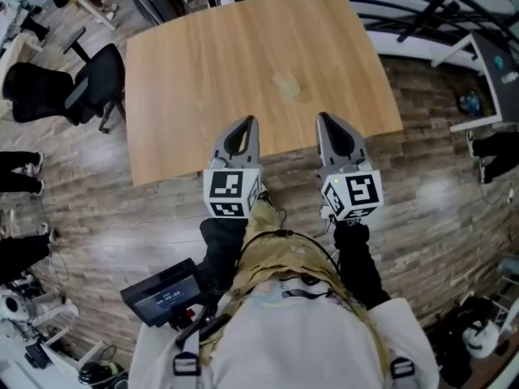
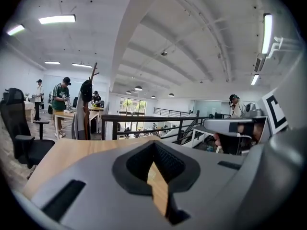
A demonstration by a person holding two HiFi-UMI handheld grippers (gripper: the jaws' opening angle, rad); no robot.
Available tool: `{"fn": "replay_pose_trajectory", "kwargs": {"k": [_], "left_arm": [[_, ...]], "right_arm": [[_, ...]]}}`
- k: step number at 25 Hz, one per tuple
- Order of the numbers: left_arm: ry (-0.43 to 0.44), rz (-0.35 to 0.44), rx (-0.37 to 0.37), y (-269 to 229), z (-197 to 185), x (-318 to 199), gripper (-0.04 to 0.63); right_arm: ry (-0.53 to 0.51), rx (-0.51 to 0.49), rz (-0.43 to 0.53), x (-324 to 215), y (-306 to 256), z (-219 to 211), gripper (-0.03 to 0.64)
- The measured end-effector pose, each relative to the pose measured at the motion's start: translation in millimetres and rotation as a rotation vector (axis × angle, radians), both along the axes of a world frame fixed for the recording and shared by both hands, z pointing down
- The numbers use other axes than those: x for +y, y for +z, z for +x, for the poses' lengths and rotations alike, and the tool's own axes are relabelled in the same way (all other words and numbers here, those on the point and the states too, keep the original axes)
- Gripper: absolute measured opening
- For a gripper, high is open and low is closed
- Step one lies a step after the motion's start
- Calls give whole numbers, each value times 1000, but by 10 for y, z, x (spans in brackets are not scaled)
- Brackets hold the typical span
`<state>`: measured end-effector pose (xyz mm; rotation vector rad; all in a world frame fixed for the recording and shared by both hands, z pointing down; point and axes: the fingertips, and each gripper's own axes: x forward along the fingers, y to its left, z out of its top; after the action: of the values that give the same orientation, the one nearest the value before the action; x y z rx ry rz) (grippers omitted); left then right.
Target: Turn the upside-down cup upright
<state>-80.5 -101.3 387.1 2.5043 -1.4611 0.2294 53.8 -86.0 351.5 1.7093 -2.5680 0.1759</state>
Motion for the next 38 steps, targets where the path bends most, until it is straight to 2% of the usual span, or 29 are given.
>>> {"fn": "replay_pose_trajectory", "kwargs": {"k": [4, 10, 15, 21, 28, 38], "left_arm": [[4, -17, 6, 54, -53, -359, 2], [-26, -78, -1, 334, 11, -475, 2], [-99, -158, -4, 636, -16, -590, 2], [-157, -208, 6, 811, -12, -747, 2], [-180, -297, -15, 1269, 41, -919, 2], [-180, -426, -12, 1971, 68, -1221, 2]], "right_arm": [[20, 27, -26, -321, 92, 12, 21], [-2, 45, -100, -486, 406, 109, 21], [-71, 45, -166, -680, 706, 72, 21], [-150, 65, -217, -904, 911, 4, 21], [-202, 122, -307, -1226, 1399, -53, 21], [-211, 171, -442, -1626, 2169, -152, 23]]}}
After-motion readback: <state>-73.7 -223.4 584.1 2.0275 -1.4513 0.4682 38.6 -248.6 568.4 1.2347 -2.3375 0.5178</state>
